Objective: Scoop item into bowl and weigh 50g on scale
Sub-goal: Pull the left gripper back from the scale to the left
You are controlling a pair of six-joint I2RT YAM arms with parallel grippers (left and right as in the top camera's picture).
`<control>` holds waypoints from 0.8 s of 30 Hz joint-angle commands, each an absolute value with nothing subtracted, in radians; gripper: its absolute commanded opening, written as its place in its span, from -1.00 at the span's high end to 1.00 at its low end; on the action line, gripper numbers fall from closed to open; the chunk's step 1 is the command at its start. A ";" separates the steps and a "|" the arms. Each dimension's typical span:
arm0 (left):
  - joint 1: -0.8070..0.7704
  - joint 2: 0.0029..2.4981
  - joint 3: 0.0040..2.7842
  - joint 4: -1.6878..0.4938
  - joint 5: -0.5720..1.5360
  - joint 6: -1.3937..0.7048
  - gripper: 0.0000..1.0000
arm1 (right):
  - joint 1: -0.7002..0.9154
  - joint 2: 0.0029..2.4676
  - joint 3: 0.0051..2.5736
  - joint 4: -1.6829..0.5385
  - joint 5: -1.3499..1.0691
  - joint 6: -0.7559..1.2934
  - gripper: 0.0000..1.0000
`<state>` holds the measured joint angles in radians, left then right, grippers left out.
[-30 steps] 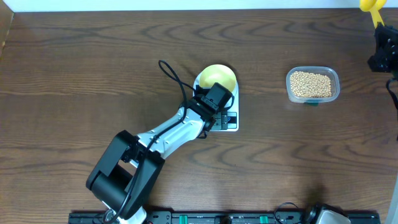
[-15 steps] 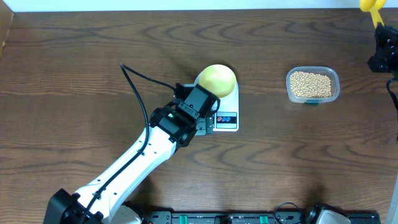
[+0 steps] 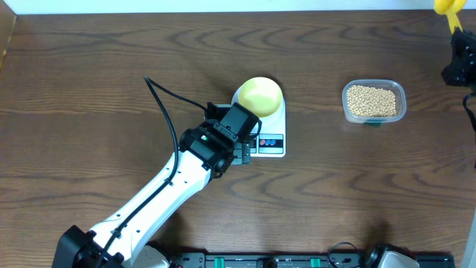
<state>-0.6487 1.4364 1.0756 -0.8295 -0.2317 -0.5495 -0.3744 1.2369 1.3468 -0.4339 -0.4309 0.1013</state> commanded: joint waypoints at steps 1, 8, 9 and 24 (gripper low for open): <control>-0.646 1.437 1.071 -0.833 -0.252 -0.548 -0.96 | -0.381 1.240 1.366 -0.443 -0.393 0.139 0.98; -0.646 1.437 1.071 -0.833 -0.252 -0.547 -0.96 | -0.382 1.240 1.366 -0.582 -0.346 0.160 0.98; -0.646 1.437 1.071 -0.833 -0.252 -0.548 -0.96 | -0.382 1.240 1.366 -0.594 -0.346 0.175 0.98; -0.646 1.437 1.071 -0.833 -0.252 -0.547 -0.96 | -0.382 1.242 1.366 -0.598 -0.315 0.288 0.98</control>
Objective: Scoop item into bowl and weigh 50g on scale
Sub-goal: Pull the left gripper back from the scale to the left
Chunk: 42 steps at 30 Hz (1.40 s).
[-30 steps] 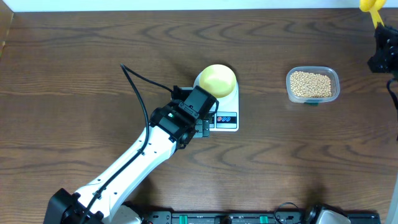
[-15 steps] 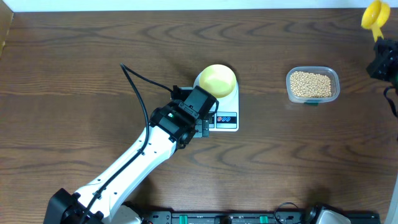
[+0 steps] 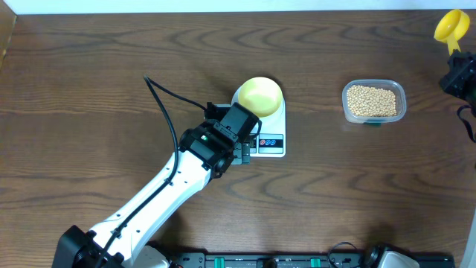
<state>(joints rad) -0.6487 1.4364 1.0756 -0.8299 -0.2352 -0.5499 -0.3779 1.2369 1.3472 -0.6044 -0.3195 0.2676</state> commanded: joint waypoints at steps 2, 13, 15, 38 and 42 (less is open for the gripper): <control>-0.646 1.437 1.071 -0.833 -0.252 -0.547 -0.96 | -0.382 1.242 1.366 -0.584 -0.316 0.271 0.98; -0.646 1.437 1.071 -0.833 -0.252 -0.547 -0.96 | -0.378 1.242 1.366 -0.469 -0.461 0.277 0.97; -0.646 1.437 1.071 -0.833 -0.252 -0.548 -0.96 | -0.378 1.242 1.366 -0.471 -0.474 0.276 0.97; -0.645 1.437 1.071 -0.817 -0.253 -0.548 -0.96 | -0.378 1.243 1.366 -0.408 -0.525 0.250 0.98; -0.646 1.437 1.071 -0.828 -0.187 -0.537 -0.96 | -0.378 1.243 1.366 -0.452 -0.569 0.250 0.98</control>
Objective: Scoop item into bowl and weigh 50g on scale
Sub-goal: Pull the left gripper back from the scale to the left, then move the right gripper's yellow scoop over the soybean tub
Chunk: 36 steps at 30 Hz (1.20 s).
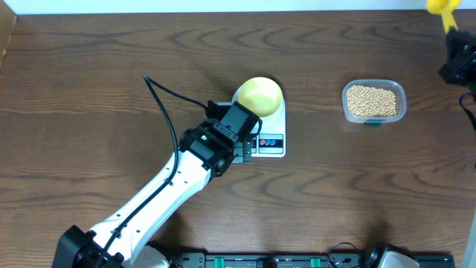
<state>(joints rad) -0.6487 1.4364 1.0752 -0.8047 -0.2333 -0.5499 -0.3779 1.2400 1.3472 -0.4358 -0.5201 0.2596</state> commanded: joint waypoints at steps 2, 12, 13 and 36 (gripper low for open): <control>-0.632 1.436 1.071 -0.829 -0.128 -0.398 -0.96 | -0.378 1.243 1.366 -0.479 -0.568 0.250 0.98; -0.215 1.287 1.071 -0.864 0.305 0.041 -0.96 | -0.378 1.243 1.366 -0.491 -0.569 0.250 0.98; -0.175 1.261 1.071 -0.865 0.307 0.046 -0.96 | -0.378 1.243 1.366 -0.491 -0.568 0.250 0.98; -0.456 1.423 1.066 -0.781 0.111 0.002 -0.96 | -0.378 1.243 1.366 -0.490 -0.568 0.227 0.98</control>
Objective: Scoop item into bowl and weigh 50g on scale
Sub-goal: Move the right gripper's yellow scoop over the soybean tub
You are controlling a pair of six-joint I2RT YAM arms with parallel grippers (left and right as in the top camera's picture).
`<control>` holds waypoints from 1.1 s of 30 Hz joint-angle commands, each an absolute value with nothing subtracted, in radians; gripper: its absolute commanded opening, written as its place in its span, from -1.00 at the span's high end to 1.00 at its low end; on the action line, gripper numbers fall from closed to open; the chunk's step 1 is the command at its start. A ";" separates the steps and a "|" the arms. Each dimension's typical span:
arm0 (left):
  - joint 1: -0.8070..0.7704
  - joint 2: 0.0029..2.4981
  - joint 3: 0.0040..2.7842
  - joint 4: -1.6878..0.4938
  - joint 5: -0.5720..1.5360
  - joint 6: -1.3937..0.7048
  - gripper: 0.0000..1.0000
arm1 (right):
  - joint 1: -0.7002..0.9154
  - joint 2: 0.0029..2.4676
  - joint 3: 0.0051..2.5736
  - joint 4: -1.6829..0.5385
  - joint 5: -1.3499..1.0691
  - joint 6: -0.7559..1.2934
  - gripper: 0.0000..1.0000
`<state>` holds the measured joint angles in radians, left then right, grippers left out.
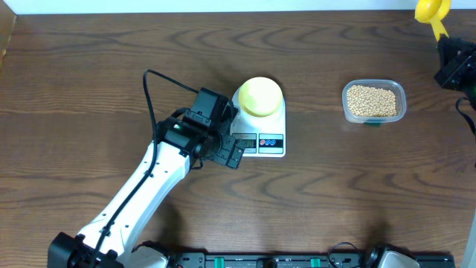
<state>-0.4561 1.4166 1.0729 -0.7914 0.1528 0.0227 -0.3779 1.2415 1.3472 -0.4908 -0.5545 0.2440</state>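
Note:
A yellow bowl stands on the white scale, whose display panel faces the front. My left gripper sits at the scale's front left corner, its dark fingers seemingly pressed together with nothing in them. A clear tub of soybeans stands to the right of the scale. At the far right edge my right gripper is shut on the handle of a yellow scoop, behind and to the right of the tub.
The left arm's white link crosses the front left of the wooden table, with a black cable looping above it. A black rail with connectors runs along the front edge.
My left gripper has moved left off the scale's display side to its front left corner, leaving the bowl fully uncovered. The yellow scoop in my right gripper has shifted slightly left.
My left gripper stayed over the scale's left front, by the display, through all three earlier moments, and now rests beside the scale. Meanwhile my right gripper held the yellow scoop at the far right edge, shifting it a little each time.

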 commanded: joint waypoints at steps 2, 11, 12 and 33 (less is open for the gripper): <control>-0.456 1.423 1.066 -0.780 0.111 0.002 -0.96 | -0.378 1.243 1.366 -0.490 -0.567 0.227 0.98; -0.456 1.423 1.066 -0.780 0.247 0.032 -0.96 | -0.378 1.243 1.366 -0.490 -0.567 0.220 0.98; -0.456 1.423 1.066 -0.780 0.252 0.037 -0.96 | -0.378 1.243 1.366 -0.490 -0.567 0.219 0.98; -0.456 1.425 1.062 -0.775 0.216 0.097 -0.96 | -0.378 1.243 1.366 -0.491 -0.556 0.219 0.98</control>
